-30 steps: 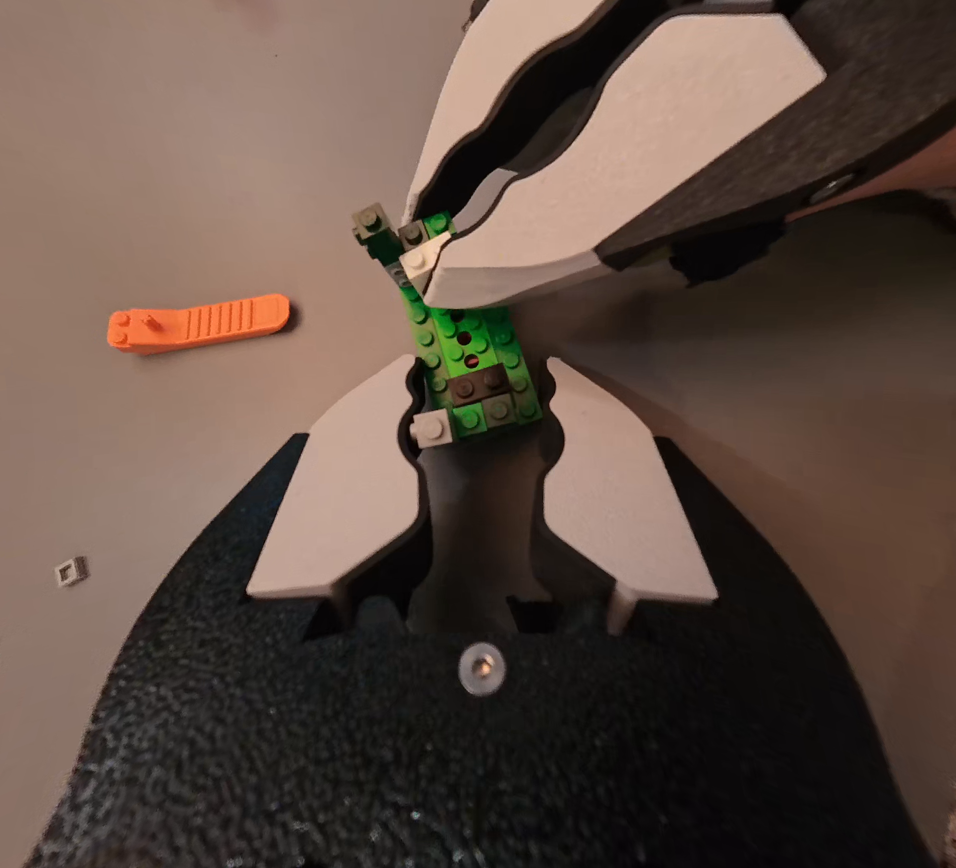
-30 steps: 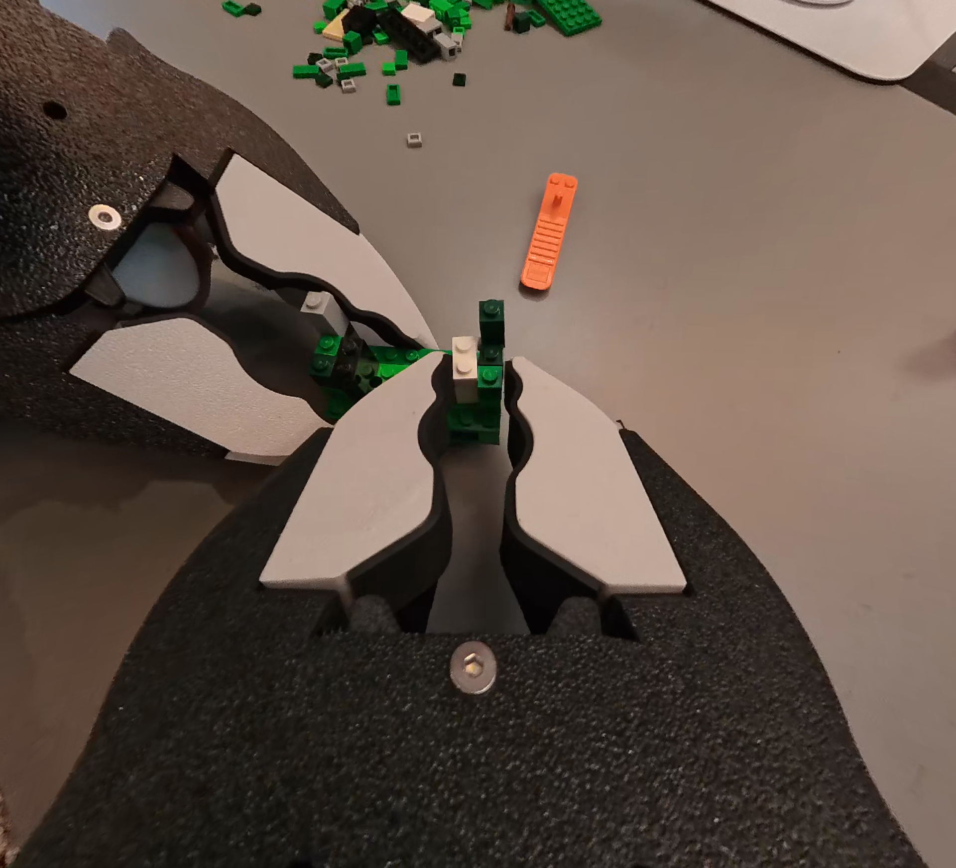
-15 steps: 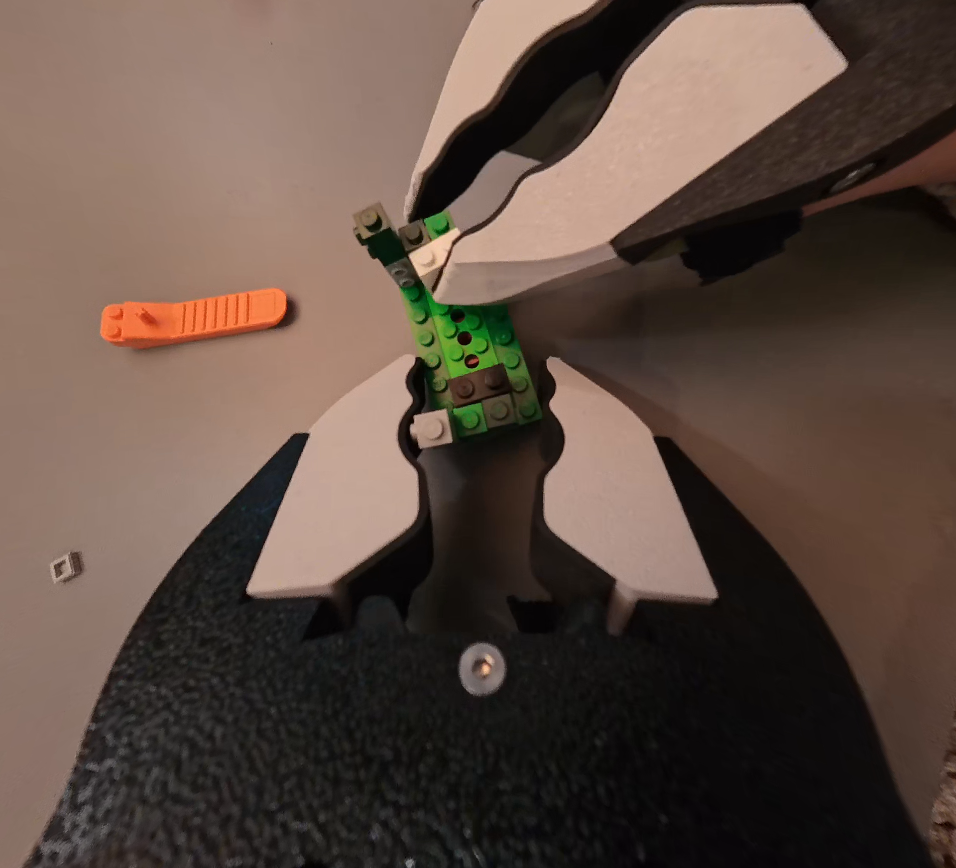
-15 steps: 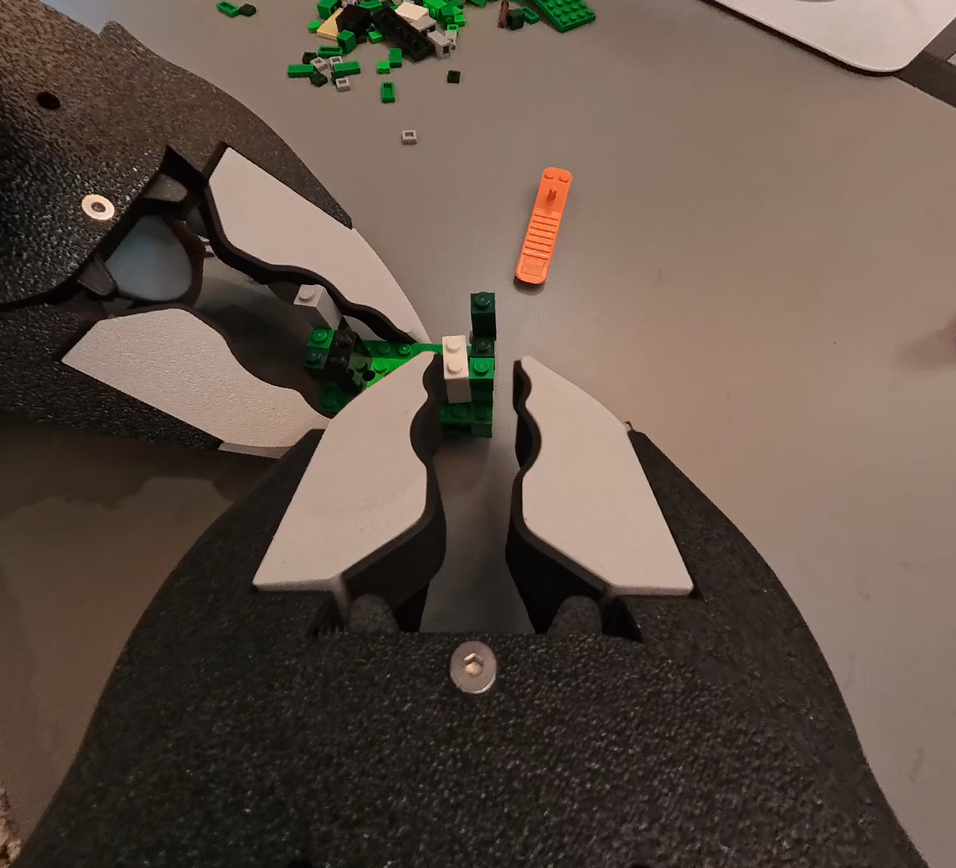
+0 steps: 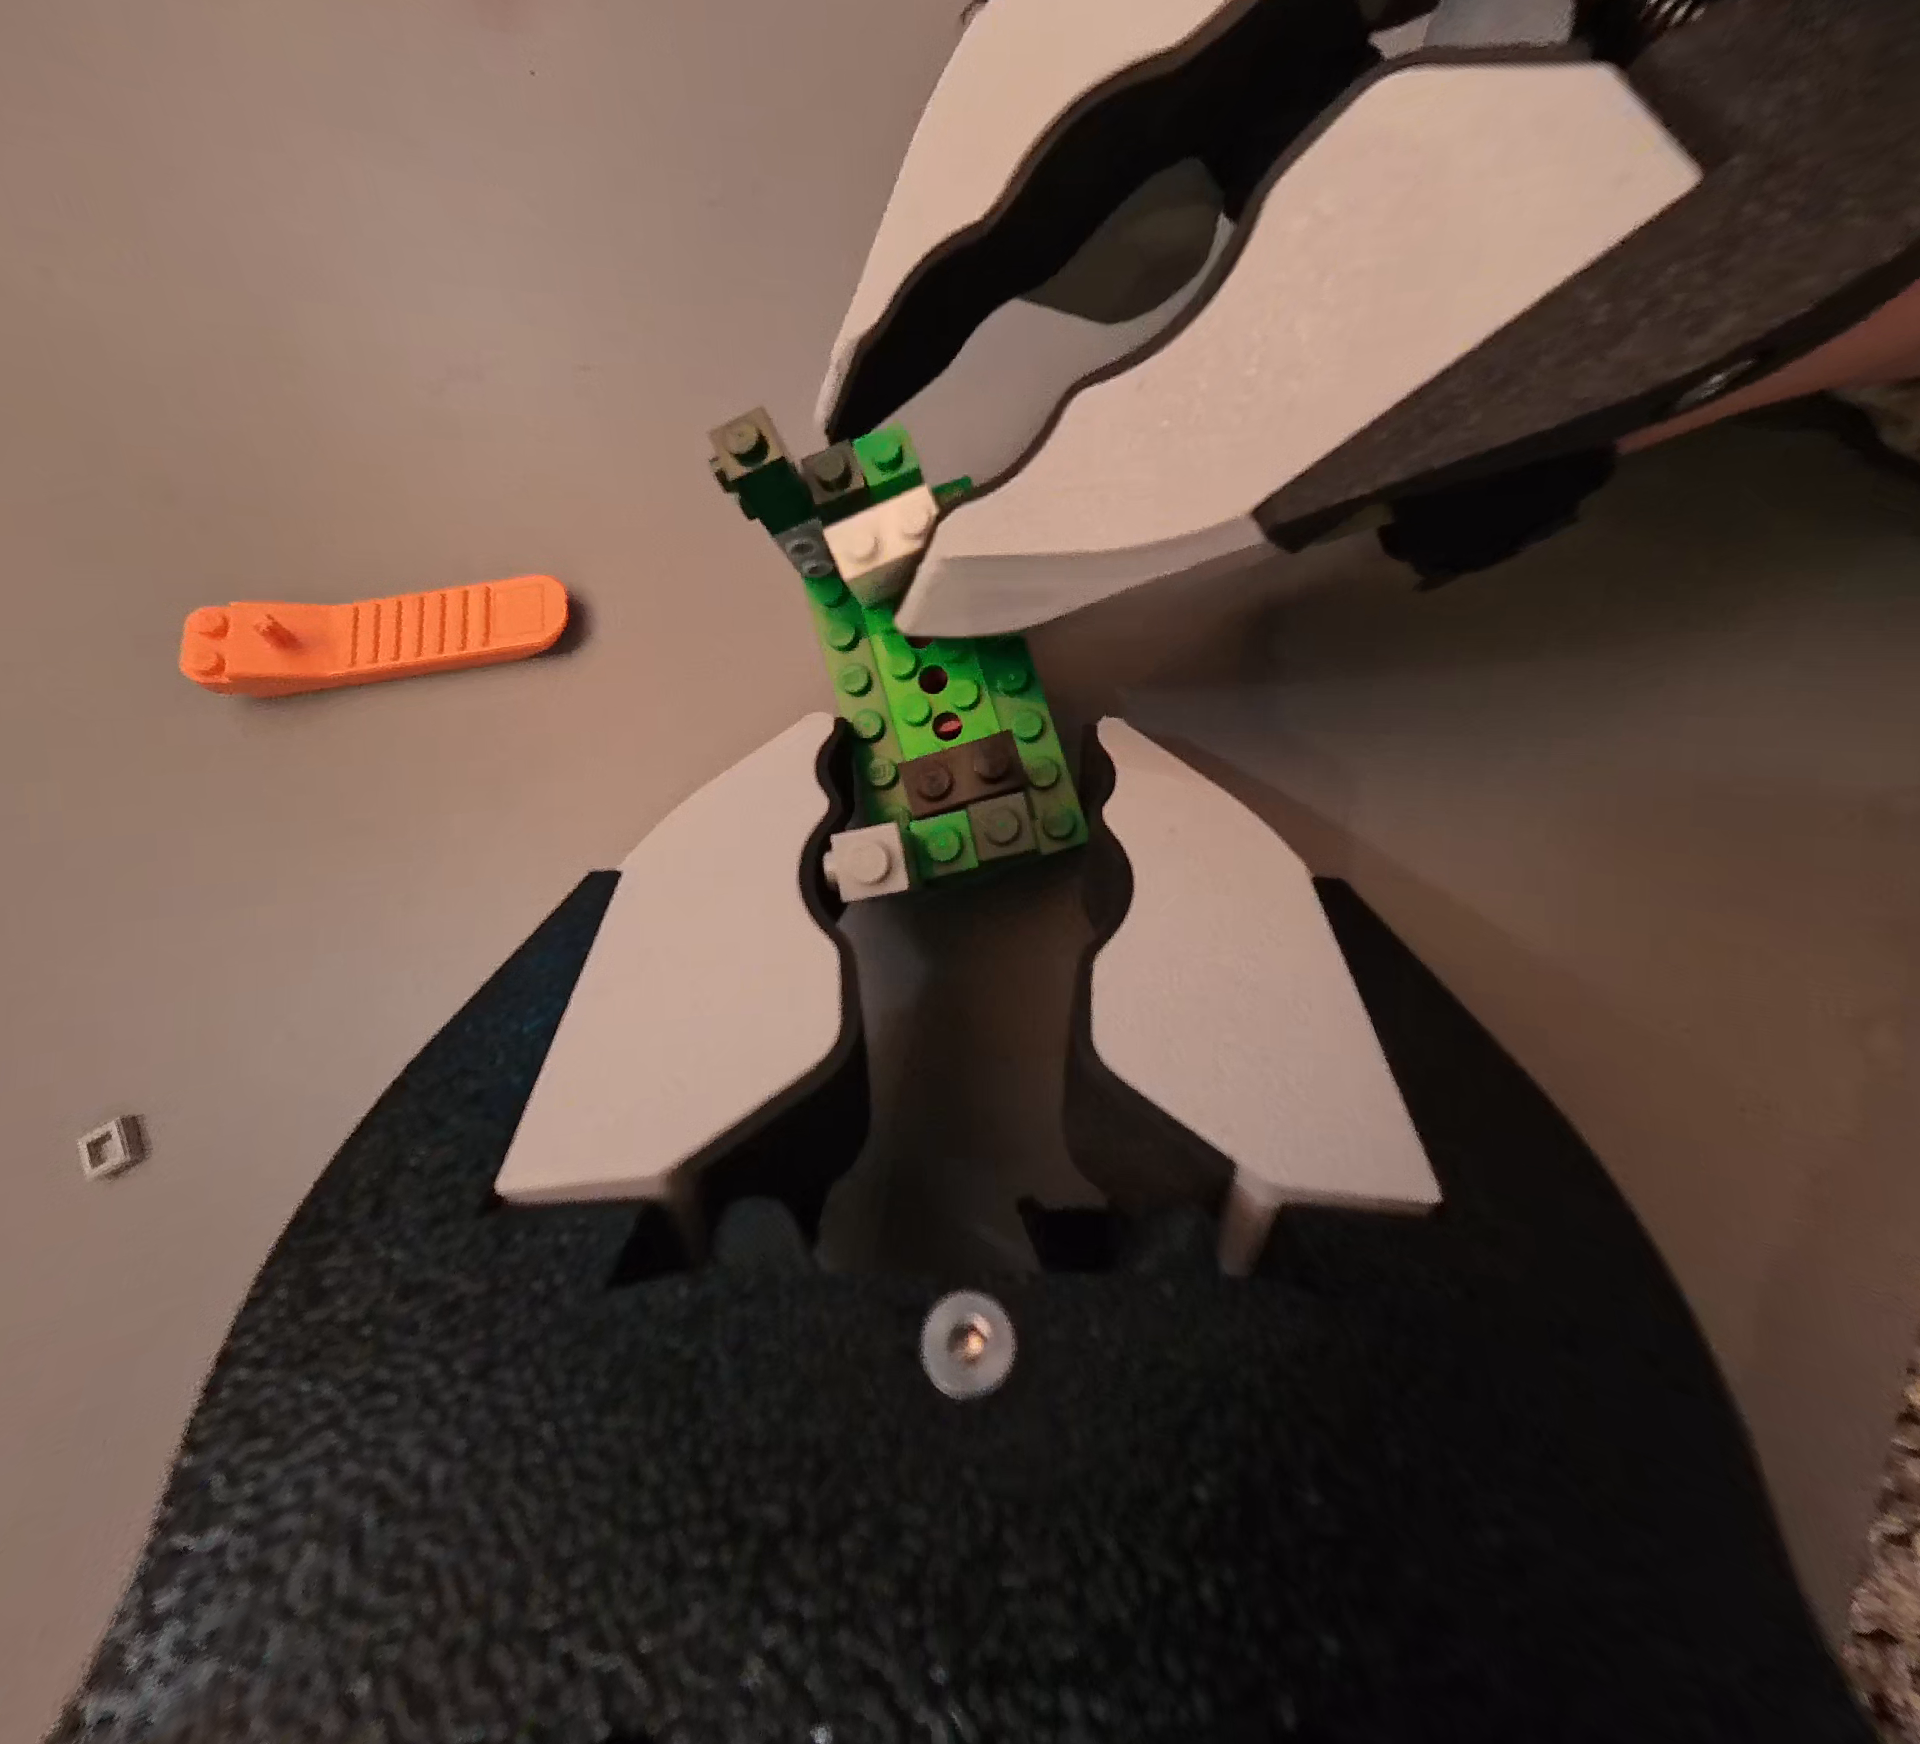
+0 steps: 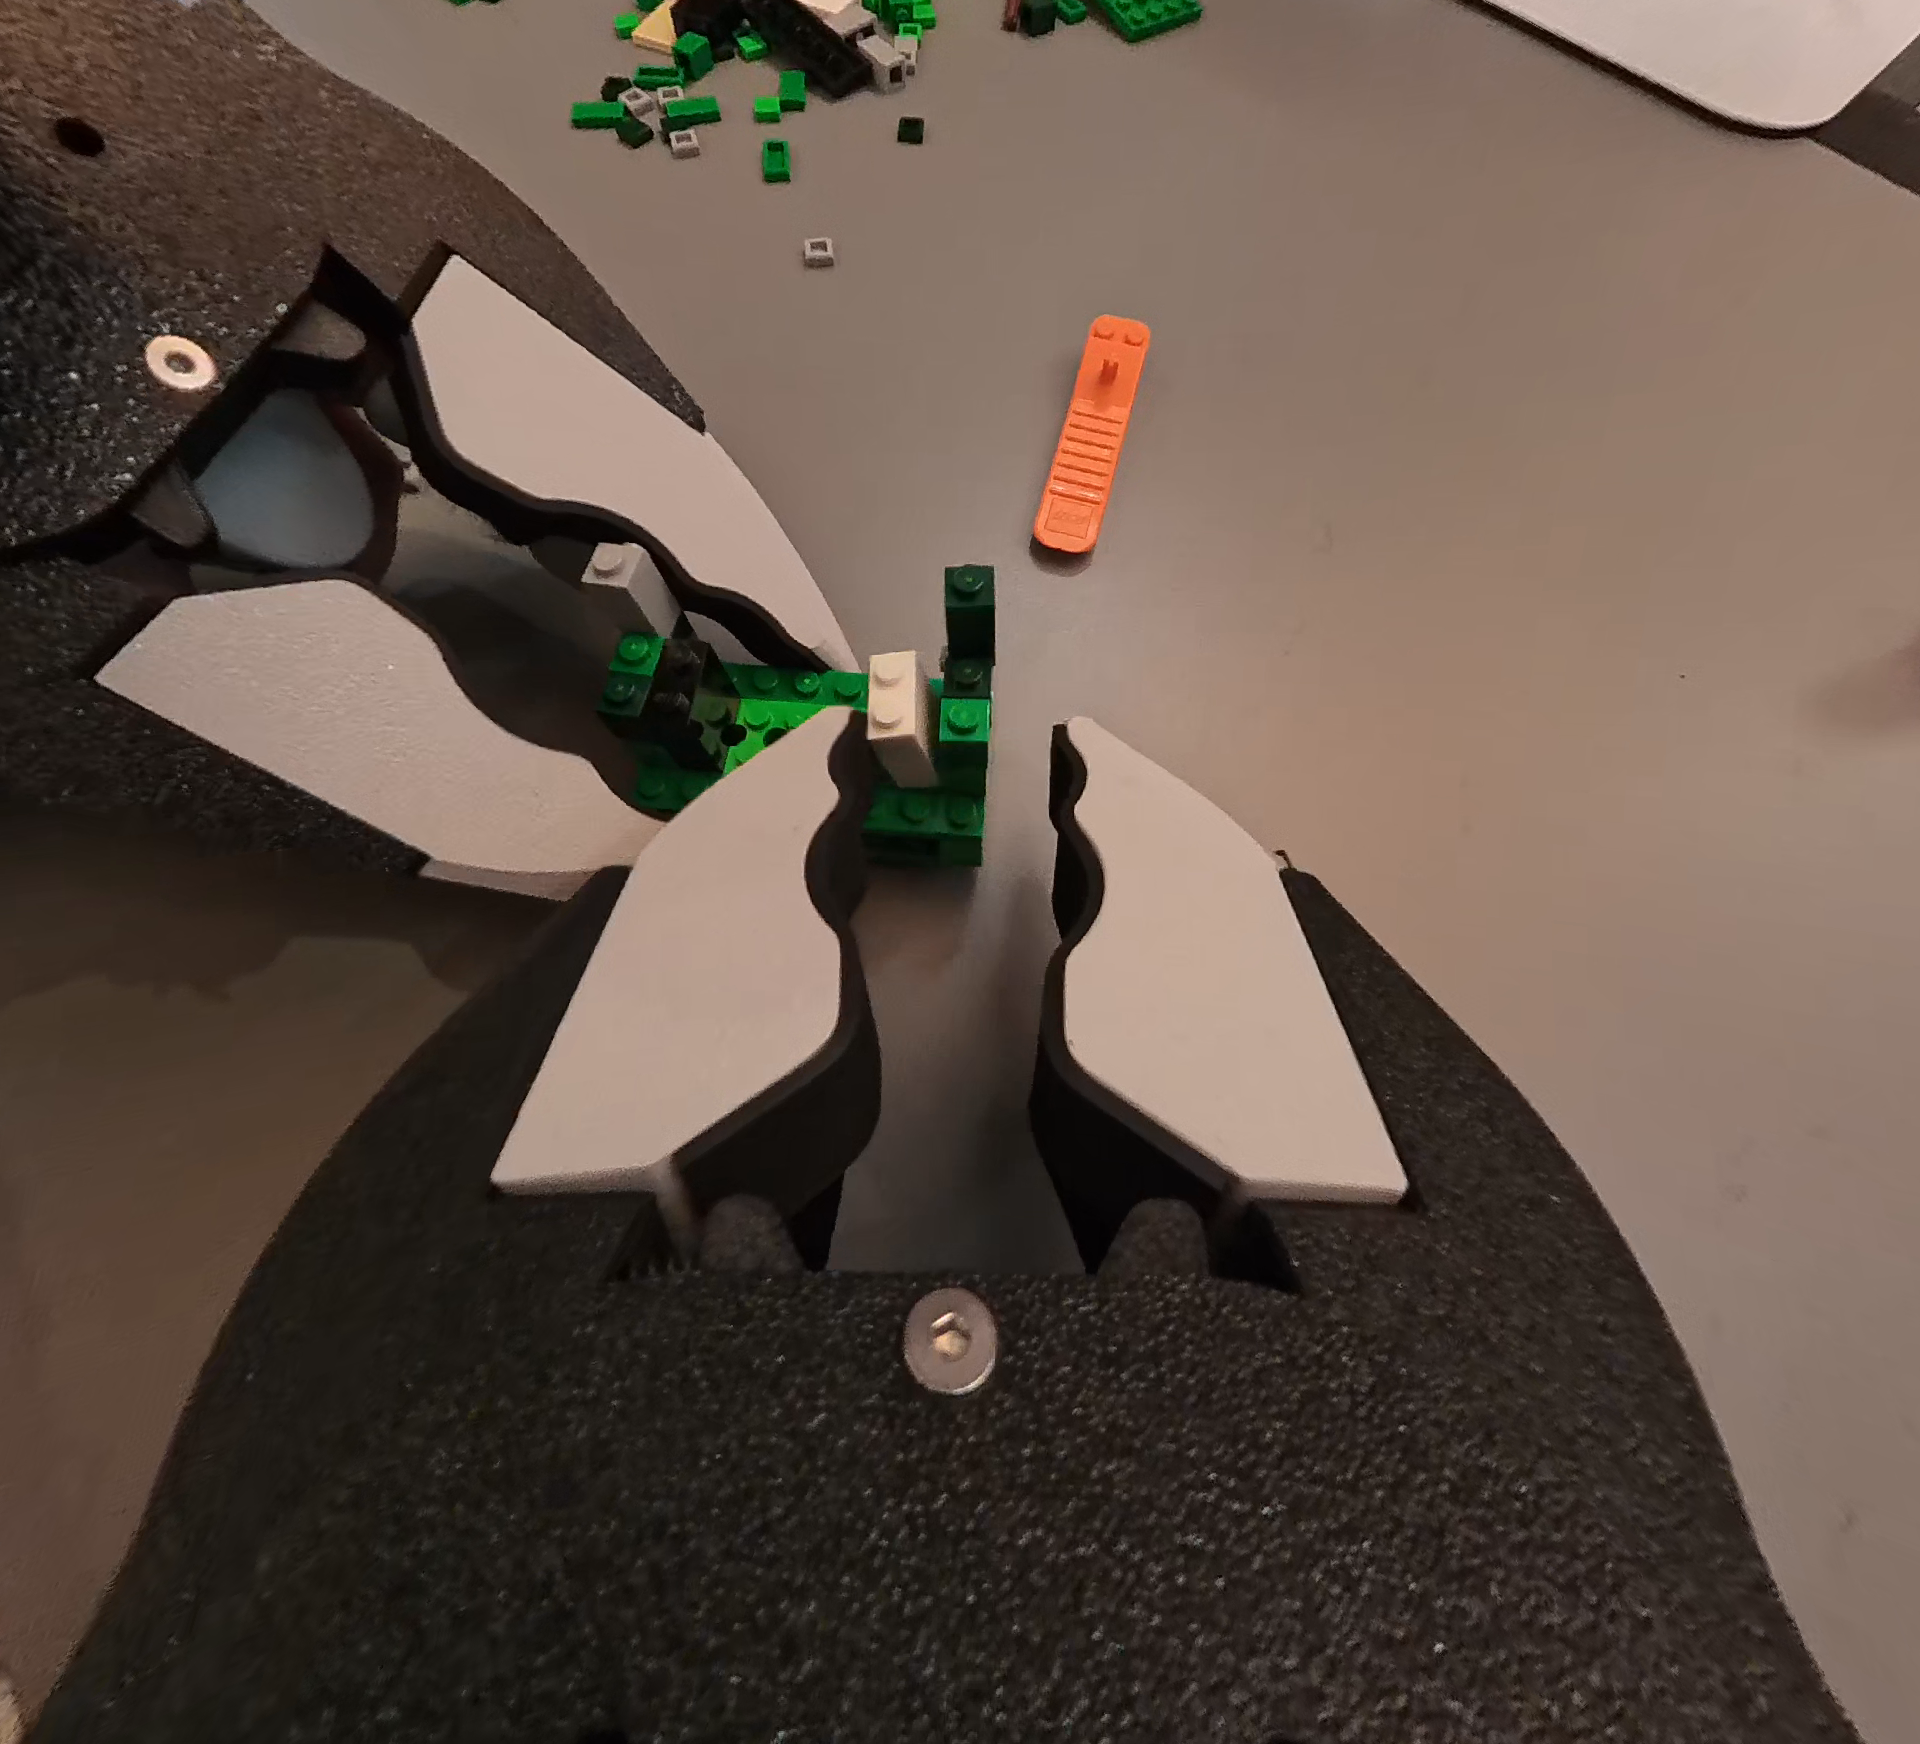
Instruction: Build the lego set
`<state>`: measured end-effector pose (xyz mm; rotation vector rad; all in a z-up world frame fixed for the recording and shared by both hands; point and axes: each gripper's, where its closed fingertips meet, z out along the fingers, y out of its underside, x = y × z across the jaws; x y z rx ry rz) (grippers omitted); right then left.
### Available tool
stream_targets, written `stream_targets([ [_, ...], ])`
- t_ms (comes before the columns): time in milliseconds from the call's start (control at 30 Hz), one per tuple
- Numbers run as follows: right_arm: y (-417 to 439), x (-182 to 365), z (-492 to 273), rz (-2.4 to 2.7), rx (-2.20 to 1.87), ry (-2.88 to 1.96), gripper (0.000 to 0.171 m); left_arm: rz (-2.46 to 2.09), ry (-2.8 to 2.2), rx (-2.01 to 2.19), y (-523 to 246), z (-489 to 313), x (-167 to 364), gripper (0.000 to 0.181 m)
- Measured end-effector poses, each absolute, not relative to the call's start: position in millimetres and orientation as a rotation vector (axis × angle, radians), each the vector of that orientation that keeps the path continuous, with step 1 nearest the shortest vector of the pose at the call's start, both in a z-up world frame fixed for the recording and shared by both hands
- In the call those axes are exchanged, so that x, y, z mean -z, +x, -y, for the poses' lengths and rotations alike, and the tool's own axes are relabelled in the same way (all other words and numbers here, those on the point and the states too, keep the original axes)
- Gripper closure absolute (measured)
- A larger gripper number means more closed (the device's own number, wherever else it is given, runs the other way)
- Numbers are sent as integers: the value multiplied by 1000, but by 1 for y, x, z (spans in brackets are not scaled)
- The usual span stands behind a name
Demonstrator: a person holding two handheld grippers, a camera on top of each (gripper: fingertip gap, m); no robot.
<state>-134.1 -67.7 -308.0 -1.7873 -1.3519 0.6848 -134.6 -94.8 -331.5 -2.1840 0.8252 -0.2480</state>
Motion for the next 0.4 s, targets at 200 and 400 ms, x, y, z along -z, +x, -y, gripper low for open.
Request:
stream_targets([
  [200, -130, 310, 65, 1332, -718, -1807, 139, -830, -2186, 246, -135, 95, 332, 140],
  [400, -132, 310, 67, 1350, -711, -1797, 143, -834, -2191, 242, -135, 95, 332, 140],
])
